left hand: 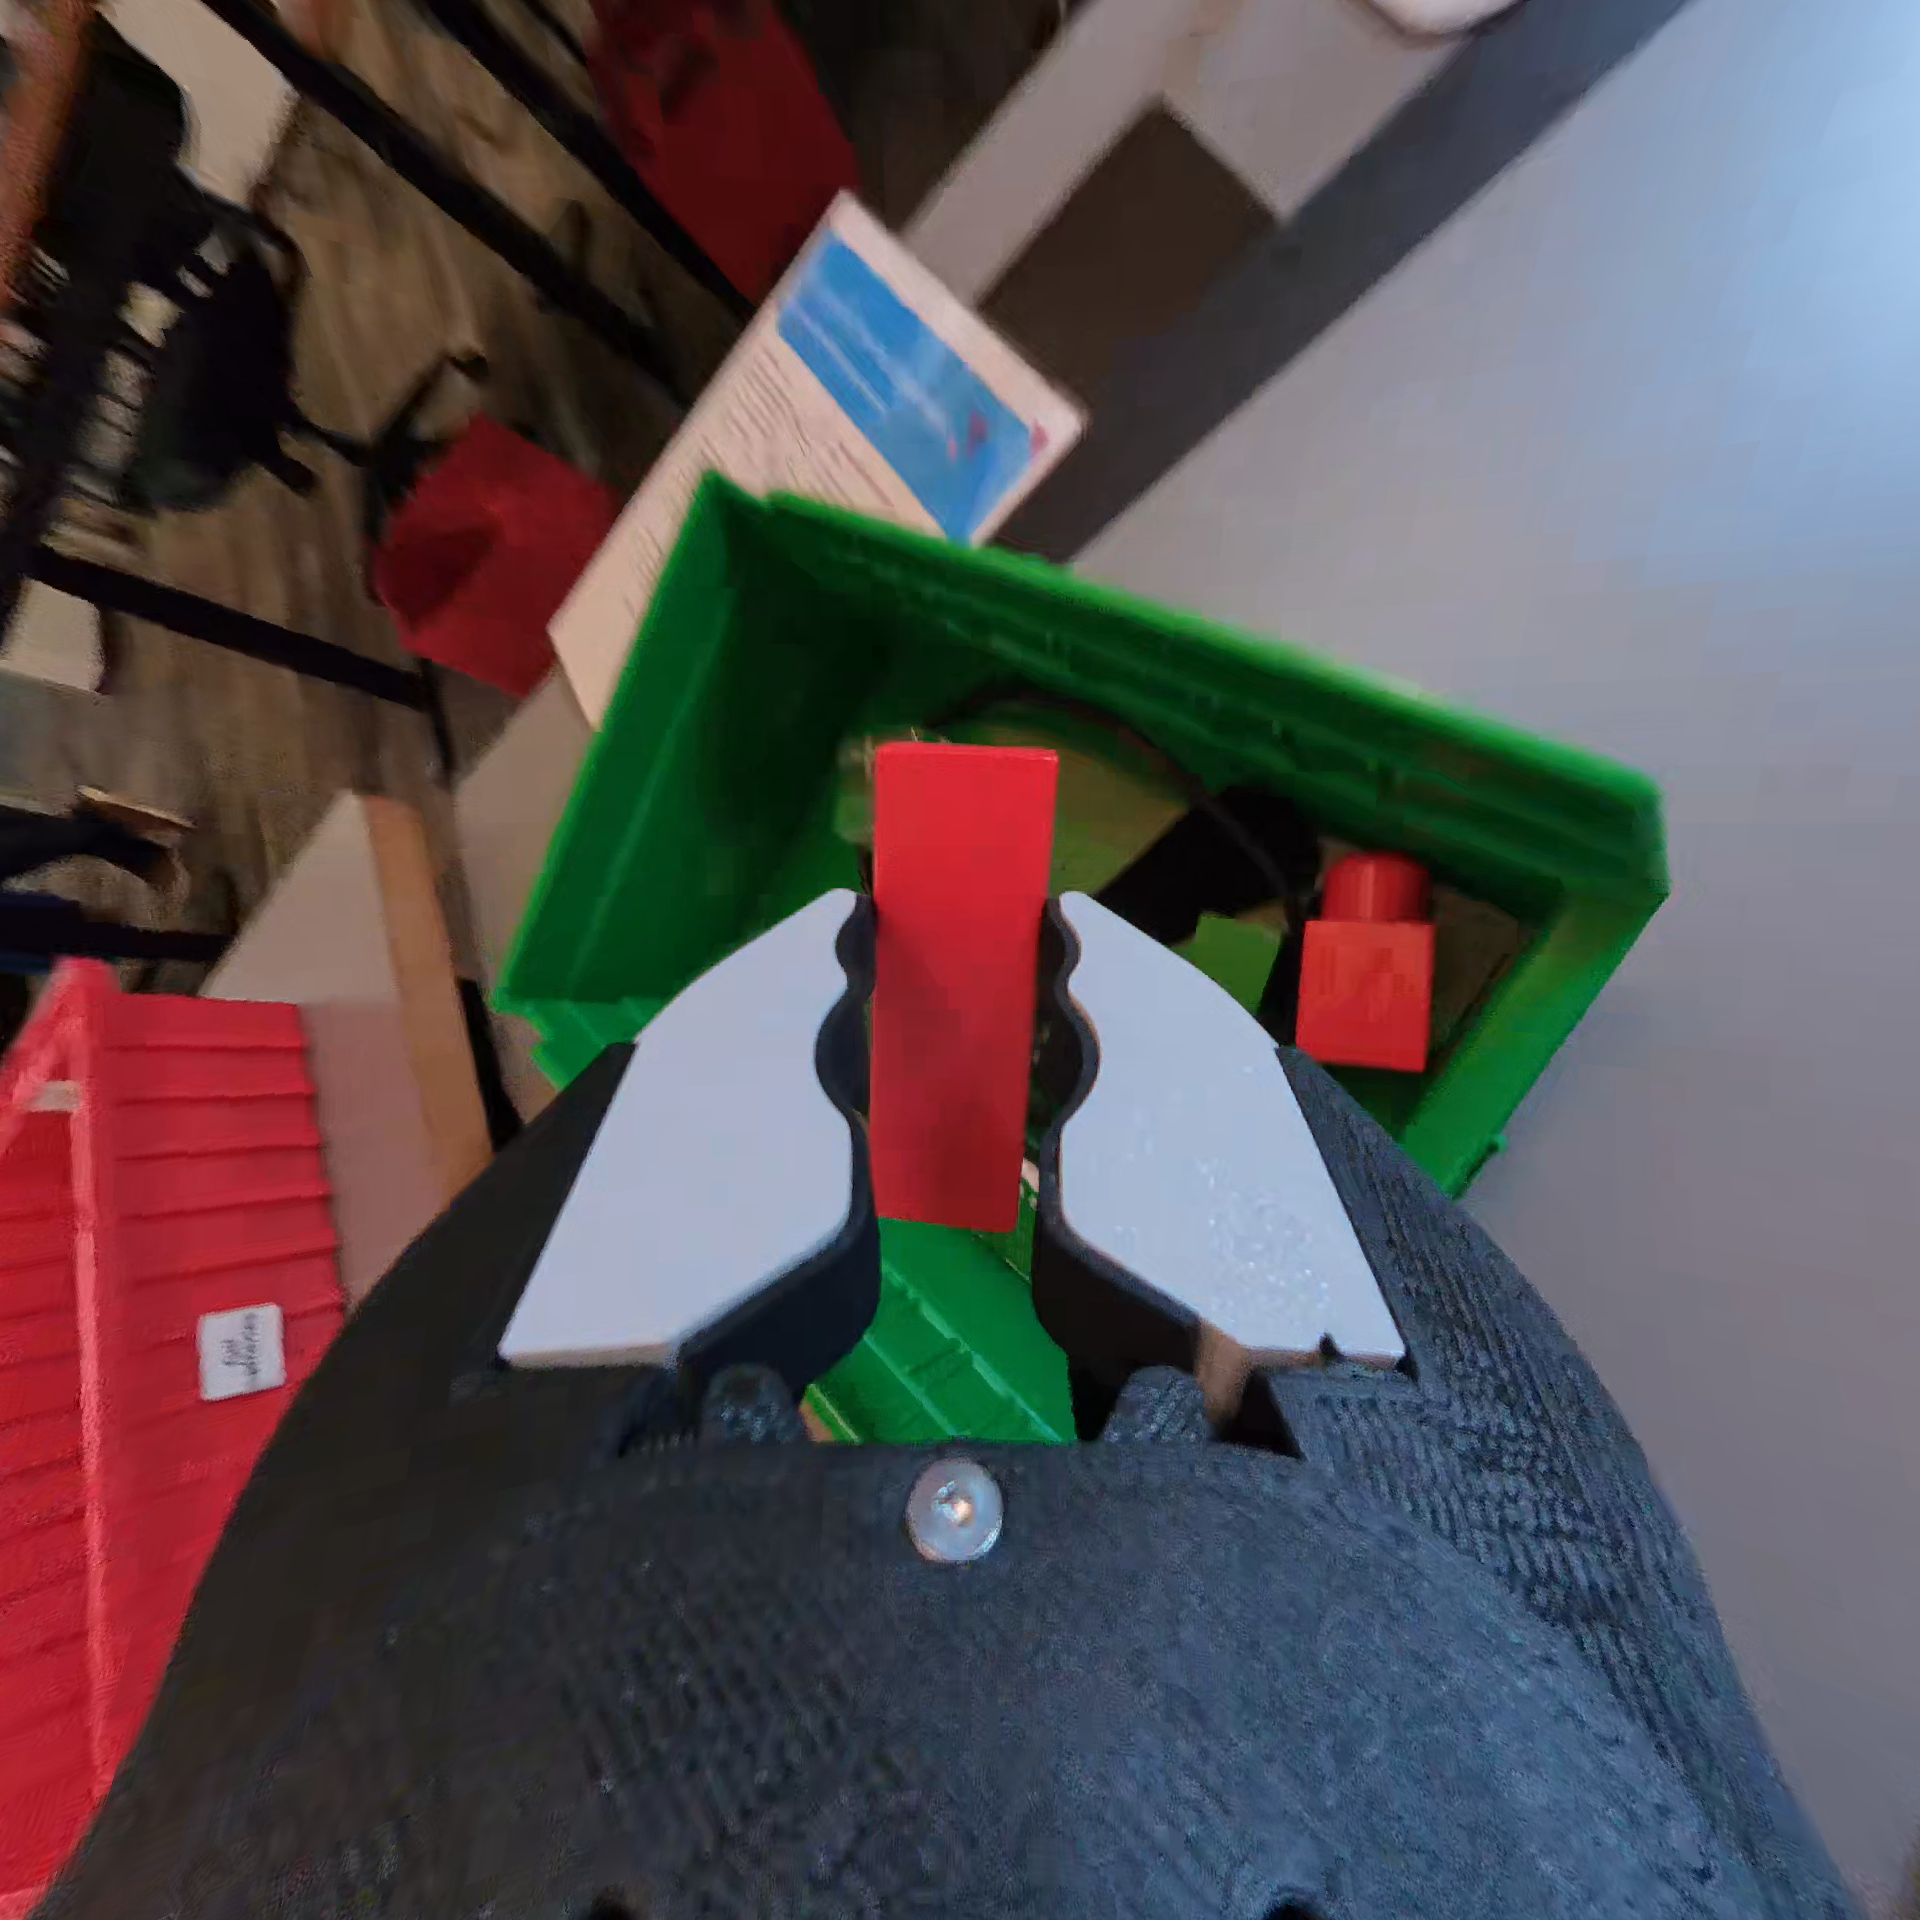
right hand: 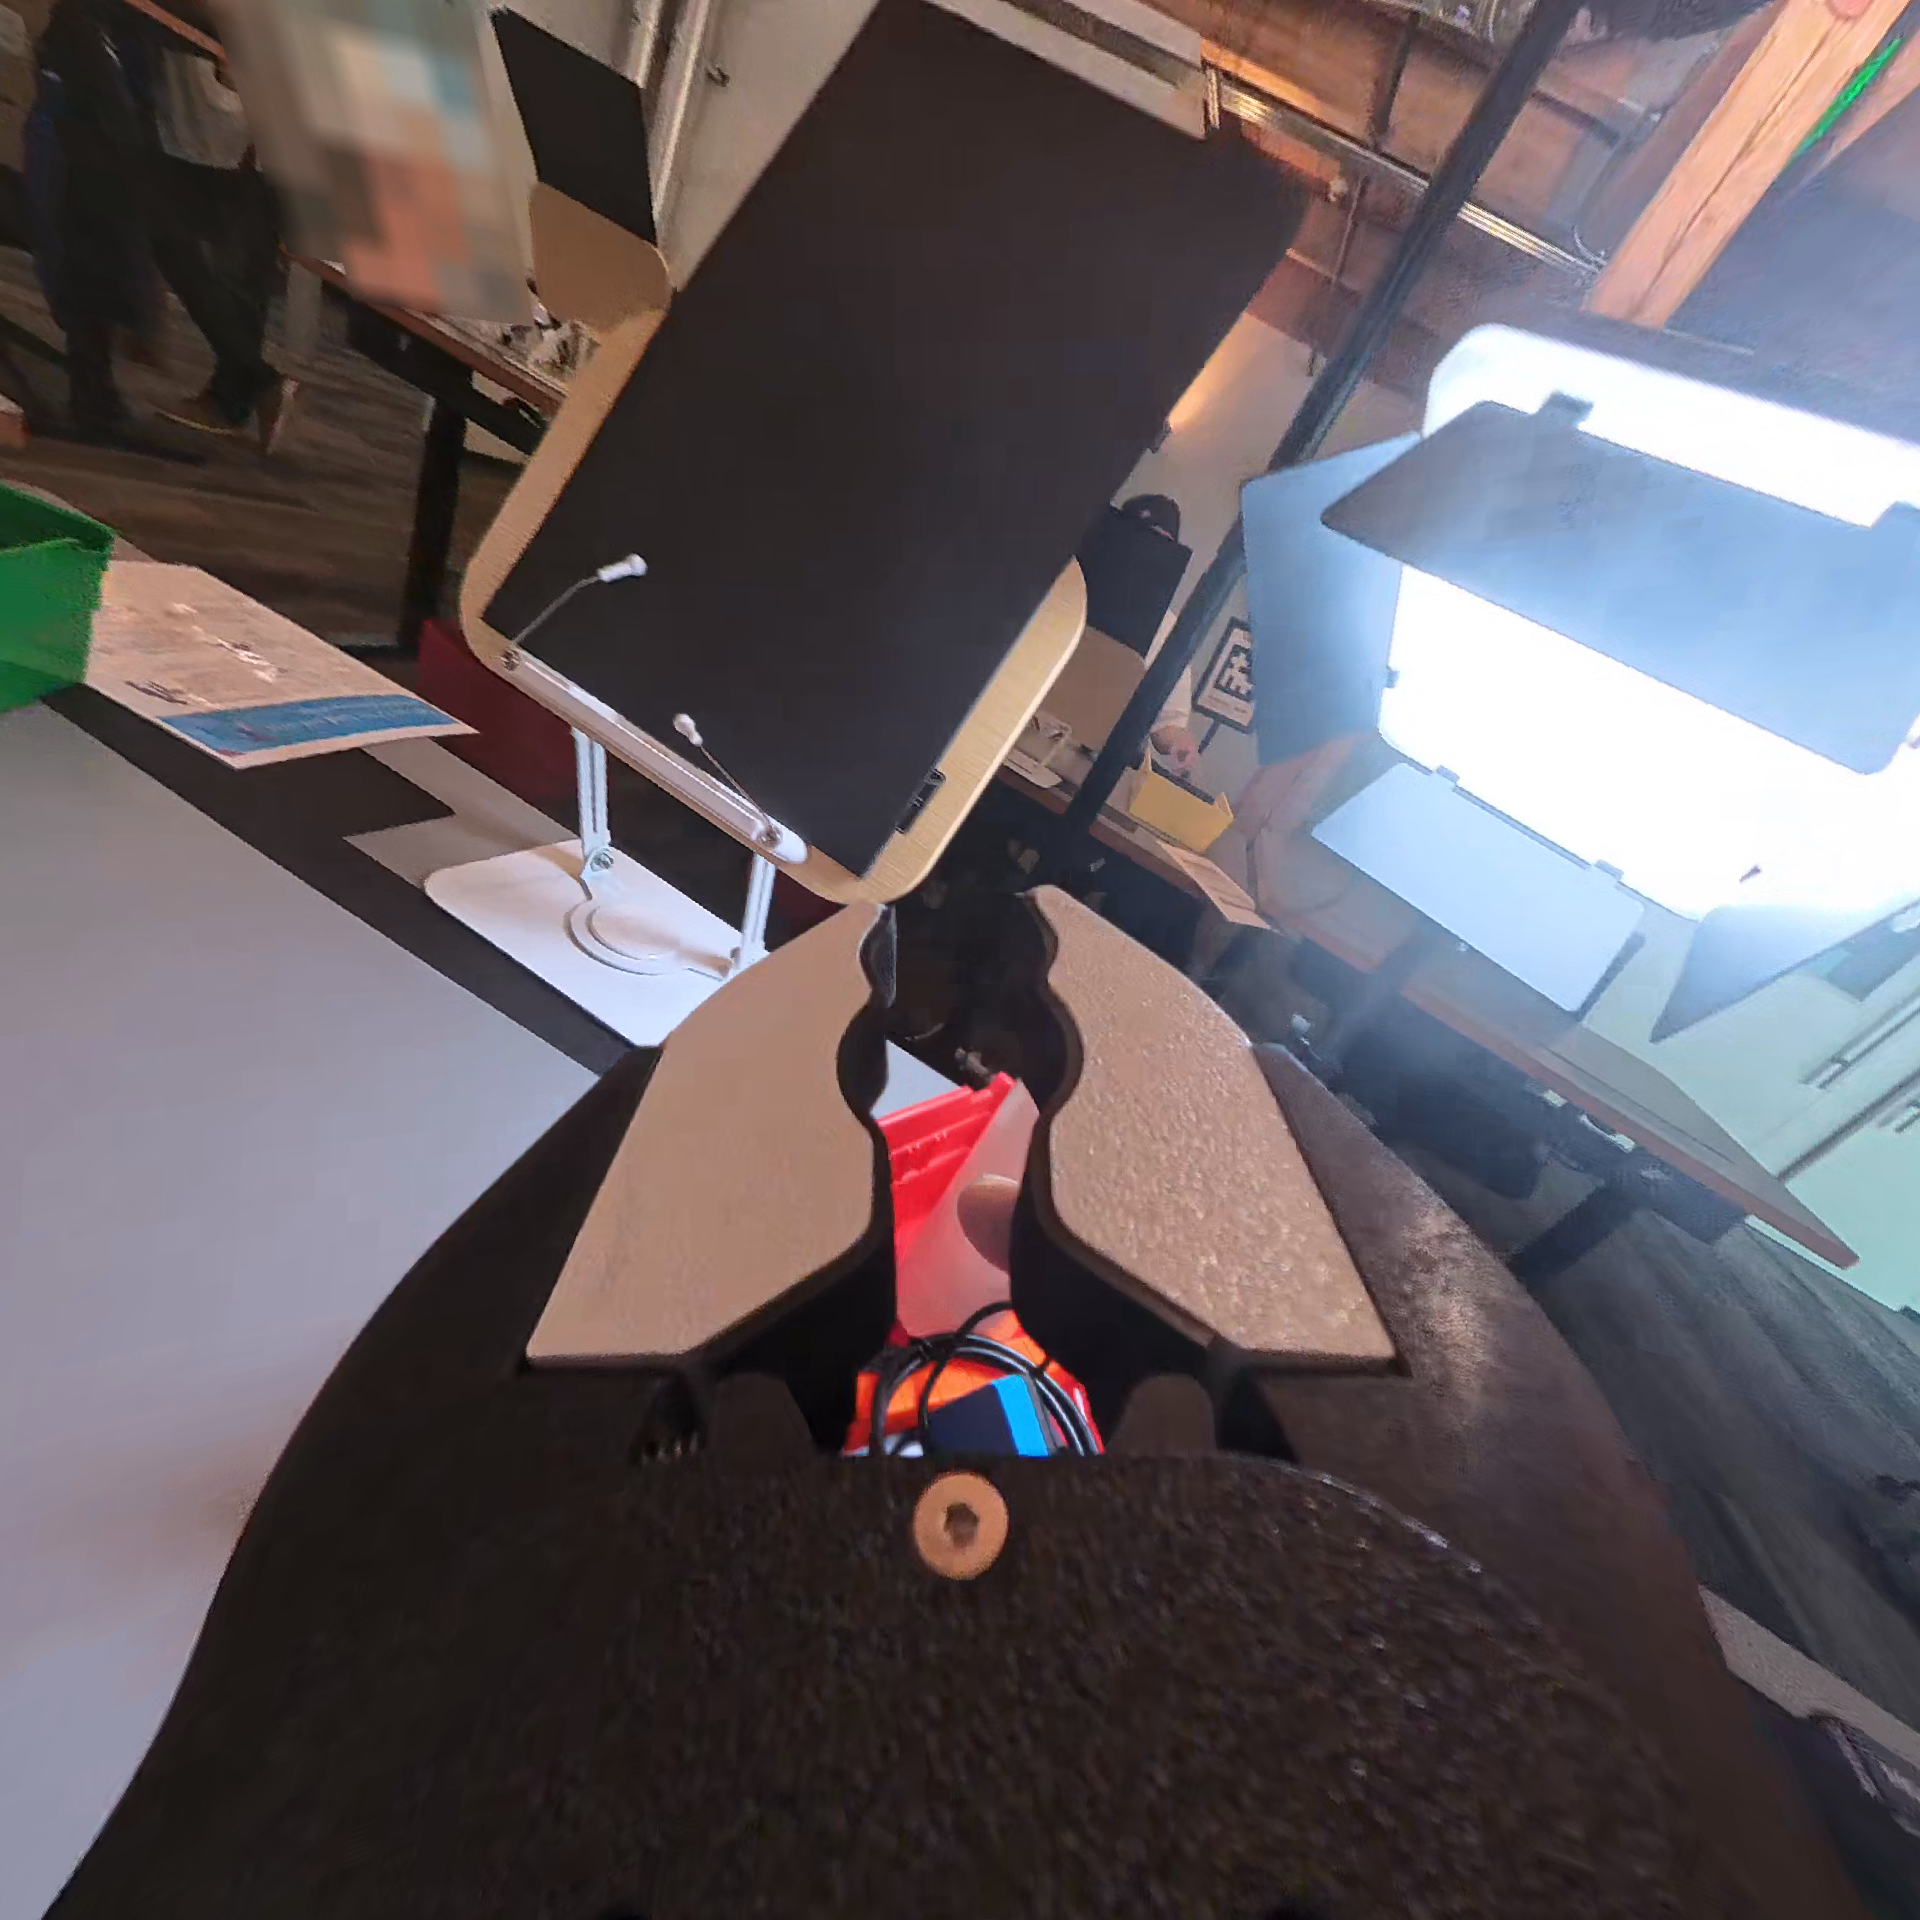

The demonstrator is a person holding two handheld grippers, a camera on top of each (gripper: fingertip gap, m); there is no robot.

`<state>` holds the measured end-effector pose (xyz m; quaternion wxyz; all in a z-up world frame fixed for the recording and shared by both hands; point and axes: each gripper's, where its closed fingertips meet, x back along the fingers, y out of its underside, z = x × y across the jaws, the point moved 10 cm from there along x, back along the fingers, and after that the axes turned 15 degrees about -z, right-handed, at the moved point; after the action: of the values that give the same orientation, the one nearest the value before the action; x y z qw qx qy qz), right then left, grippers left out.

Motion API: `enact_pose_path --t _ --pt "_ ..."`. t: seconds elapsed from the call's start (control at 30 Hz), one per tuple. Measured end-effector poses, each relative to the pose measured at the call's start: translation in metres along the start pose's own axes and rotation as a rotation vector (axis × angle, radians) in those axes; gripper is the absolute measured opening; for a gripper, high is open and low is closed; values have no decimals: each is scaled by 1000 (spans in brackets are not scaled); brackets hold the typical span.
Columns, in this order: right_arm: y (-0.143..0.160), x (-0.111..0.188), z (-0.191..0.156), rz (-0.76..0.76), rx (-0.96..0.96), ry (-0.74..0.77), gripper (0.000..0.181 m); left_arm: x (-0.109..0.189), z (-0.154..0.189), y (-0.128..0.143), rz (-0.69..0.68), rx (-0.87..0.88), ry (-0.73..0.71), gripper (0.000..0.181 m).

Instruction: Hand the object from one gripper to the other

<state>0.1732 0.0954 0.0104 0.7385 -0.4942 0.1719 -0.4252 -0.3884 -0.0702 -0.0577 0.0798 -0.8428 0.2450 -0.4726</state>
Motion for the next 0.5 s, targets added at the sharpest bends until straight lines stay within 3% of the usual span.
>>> enact_pose_path --t 0.13,0.27,0.5 --pt "-15 2 -21 87 2 -104 20 42 13 -24 196 -26 -154 31" --pt "-26 1 -48 172 13 -235 21 76 37 -43 367 -78 -203 31" --pt "-40 -3 -104 236 173 -367 20 106 84 -68 496 -213 -215 31"
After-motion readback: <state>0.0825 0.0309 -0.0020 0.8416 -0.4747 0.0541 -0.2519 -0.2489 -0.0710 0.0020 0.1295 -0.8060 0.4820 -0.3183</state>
